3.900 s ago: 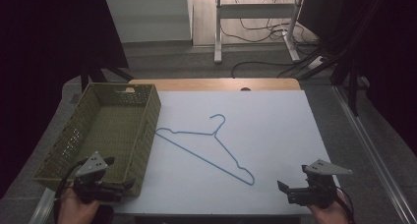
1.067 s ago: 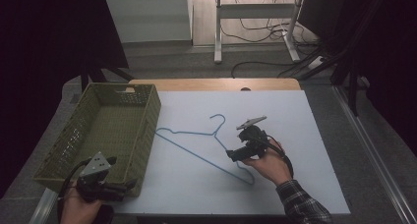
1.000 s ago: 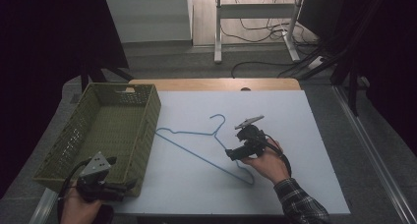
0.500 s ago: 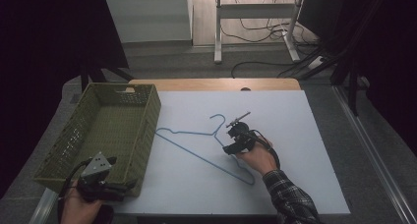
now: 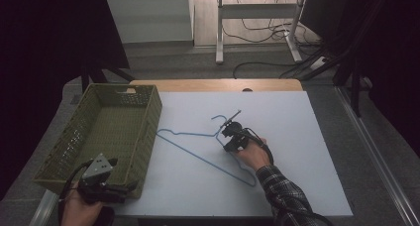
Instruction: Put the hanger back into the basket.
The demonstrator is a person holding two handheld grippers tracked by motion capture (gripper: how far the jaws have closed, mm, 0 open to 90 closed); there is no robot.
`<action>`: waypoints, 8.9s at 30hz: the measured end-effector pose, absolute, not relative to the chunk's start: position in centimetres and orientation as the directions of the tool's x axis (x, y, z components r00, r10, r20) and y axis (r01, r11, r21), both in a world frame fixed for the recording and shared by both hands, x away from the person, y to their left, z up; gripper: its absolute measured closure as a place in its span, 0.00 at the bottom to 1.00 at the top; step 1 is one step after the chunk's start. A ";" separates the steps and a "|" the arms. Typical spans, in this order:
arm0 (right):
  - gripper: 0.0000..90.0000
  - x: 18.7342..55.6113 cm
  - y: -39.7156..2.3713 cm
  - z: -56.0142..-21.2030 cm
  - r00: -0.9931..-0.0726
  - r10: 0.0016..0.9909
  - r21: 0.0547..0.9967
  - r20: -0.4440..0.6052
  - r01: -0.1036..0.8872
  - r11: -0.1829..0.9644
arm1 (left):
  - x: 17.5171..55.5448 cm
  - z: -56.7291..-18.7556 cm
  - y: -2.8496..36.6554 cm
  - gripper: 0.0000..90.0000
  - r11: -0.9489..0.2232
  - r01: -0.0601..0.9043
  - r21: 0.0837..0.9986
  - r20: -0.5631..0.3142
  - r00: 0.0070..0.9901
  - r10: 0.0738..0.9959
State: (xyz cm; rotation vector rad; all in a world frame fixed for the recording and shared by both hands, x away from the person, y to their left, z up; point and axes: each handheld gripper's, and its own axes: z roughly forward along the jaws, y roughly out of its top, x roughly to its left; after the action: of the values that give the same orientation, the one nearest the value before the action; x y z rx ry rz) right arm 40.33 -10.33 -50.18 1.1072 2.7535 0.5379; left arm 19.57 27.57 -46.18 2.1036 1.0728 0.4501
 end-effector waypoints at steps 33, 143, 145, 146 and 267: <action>0.96 38.4 -10.8 -48.0 -0.693 0.719 0.488 0.060 0.648 0.584 | 20.5 -43.5 25.6 0.00 -0.375 0.515 0.771 -0.028 0.615 0.788; 0.97 36.3 -12.2 -42.7 -0.749 0.642 0.571 0.162 0.602 0.558 | 38.2 -42.2 6.8 0.90 -0.302 0.574 0.761 -0.279 0.710 0.646; 0.97 36.3 -12.3 -42.7 -0.751 0.641 0.569 0.157 0.599 0.563 | 38.1 -41.9 7.2 0.81 -0.304 0.572 0.762 -0.282 0.715 0.639; 0.97 36.3 -12.7 -42.5 -0.760 0.629 0.582 0.161 0.588 0.562 | 38.1 -41.5 7.5 0.68 -0.319 0.571 0.757 -0.278 0.723 0.632; 0.05 26.4 -23.2 -43.0 -0.762 0.642 0.751 0.084 0.472 0.462 | 29.4 -35.6 40.6 0.97 -0.152 0.604 0.782 -0.211 0.487 0.847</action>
State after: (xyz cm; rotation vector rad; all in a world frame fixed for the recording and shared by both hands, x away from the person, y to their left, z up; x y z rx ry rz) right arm 26.37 -23.21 -43.04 0.9673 2.4991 1.1827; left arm 29.38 40.65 -35.64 1.8592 1.2126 0.3500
